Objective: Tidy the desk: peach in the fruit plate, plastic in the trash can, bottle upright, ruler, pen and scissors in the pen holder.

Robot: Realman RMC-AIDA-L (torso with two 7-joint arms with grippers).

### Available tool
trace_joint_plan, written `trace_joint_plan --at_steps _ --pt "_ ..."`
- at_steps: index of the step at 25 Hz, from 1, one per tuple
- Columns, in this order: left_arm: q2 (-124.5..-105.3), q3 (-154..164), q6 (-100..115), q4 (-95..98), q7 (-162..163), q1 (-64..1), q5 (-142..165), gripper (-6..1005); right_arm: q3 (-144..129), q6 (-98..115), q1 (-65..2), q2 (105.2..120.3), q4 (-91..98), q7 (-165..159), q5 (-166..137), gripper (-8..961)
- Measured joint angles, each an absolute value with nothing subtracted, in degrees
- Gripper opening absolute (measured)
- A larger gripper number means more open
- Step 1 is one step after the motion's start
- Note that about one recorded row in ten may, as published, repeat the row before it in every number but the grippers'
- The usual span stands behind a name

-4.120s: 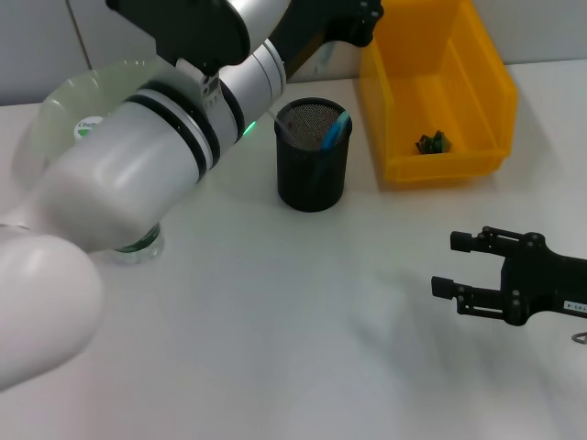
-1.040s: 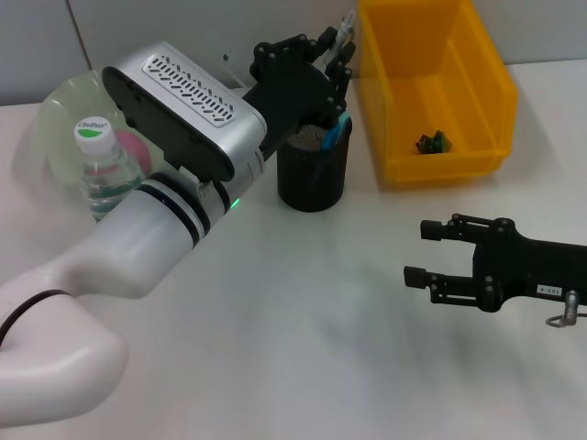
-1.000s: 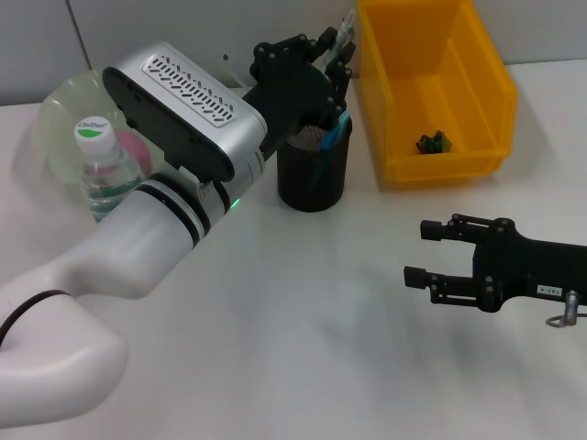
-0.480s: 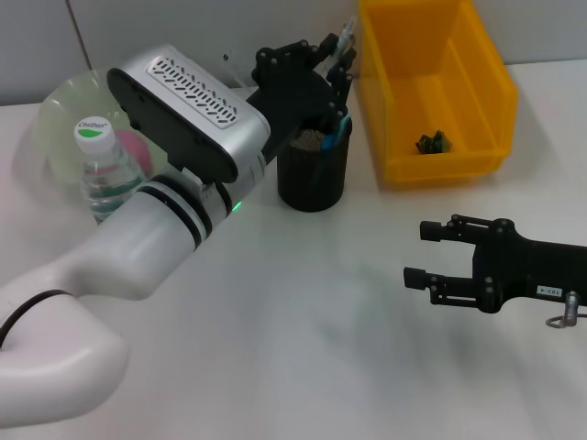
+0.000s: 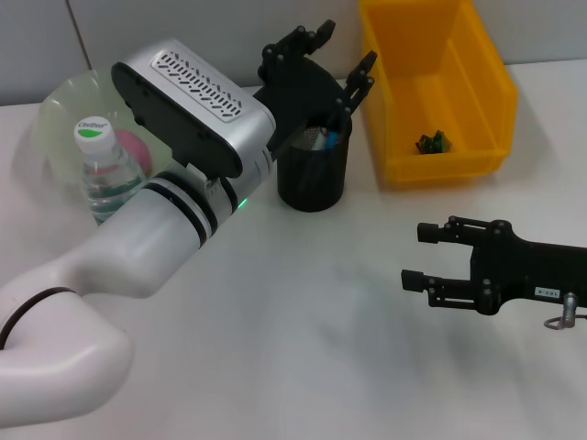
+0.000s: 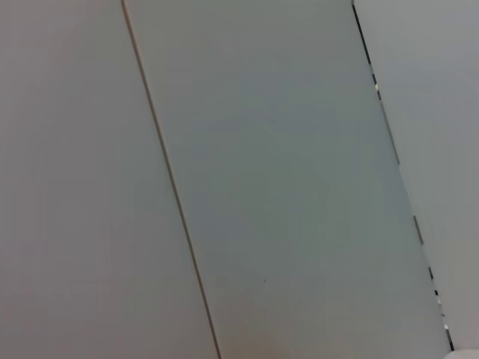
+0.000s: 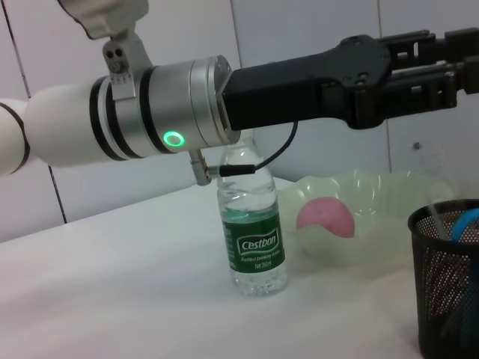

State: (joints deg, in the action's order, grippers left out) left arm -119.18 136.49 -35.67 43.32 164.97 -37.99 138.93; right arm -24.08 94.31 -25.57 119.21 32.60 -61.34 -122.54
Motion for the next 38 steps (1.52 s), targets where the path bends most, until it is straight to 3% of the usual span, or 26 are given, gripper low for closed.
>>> trace_joint_plan --at_steps 9,11,12,13,15,19,21,22,23,25,30,34,35,38 --pt "-118.39 135.8 -33.2 48.4 164.9 -35.1 139.9 679 -24.0 95.6 -25.2 119.24 32.8 -61.7 -122.3 748" --pt "-117.69 134.7 -29.8 52.0 164.8 -33.5 141.6 746 -24.0 96.6 -25.2 119.13 34.1 -63.4 -122.3 748" --pt "-116.27 131.9 -21.6 59.6 164.8 -29.5 146.2 779 -23.9 97.5 -25.2 119.09 35.6 -64.8 -122.2 748" --pt "-116.27 131.9 -21.6 59.6 164.8 -29.5 146.2 785 -23.9 97.5 -25.2 119.09 35.6 -64.8 -122.2 748" --pt "-115.03 129.7 -16.7 67.8 164.7 -23.4 150.5 798 -23.6 98.8 -25.2 119.04 38.1 -66.4 -122.2 748" --pt "-115.03 129.7 -16.7 67.8 164.7 -23.4 150.5 798 -23.6 99.5 -25.3 119.0 39.7 -68.2 -122.2 748" --pt "-114.78 128.6 -17.1 70.9 164.5 -19.7 152.7 798 -23.8 99.6 -25.5 118.96 39.9 -68.8 -122.2 748" --pt "-113.53 126.3 -13.6 77.0 164.7 -14.0 155.1 798 -23.8 99.6 -25.6 118.96 40.1 -68.8 -122.2 748" --pt "-113.53 126.3 -13.6 77.0 164.7 -14.0 155.1 798 -23.8 99.6 -25.6 118.95 40.3 -68.9 -122.2 748" --pt "-111.17 127.6 -12.6 80.0 164.8 -12.2 153.7 798 -23.7 99.7 -25.5 118.99 40.8 -68.9 -122.2 748" --pt "-110.22 128.3 -13.1 82.4 164.8 -9.1 154.0 798 -23.1 100.3 -25.0 118.93 42.6 -68.9 -122.2 748" --pt "-108.03 129.1 -17.8 85.6 164.8 -2.6 154.4 798 -22.7 100.8 -24.8 118.93 43.4 -69.2 -121.6 748" --pt "-106.57 129.9 -19.0 86.7 164.9 -1.4 154.3 798 -22.4 101.2 -24.8 118.9 43.9 -69.5 -121.3 748" --pt "-105.57 130.5 -19.2 87.3 164.9 -0.9 153.7 798 -22.4 101.7 -24.8 118.9 44.6 -69.6 -120.8 748"
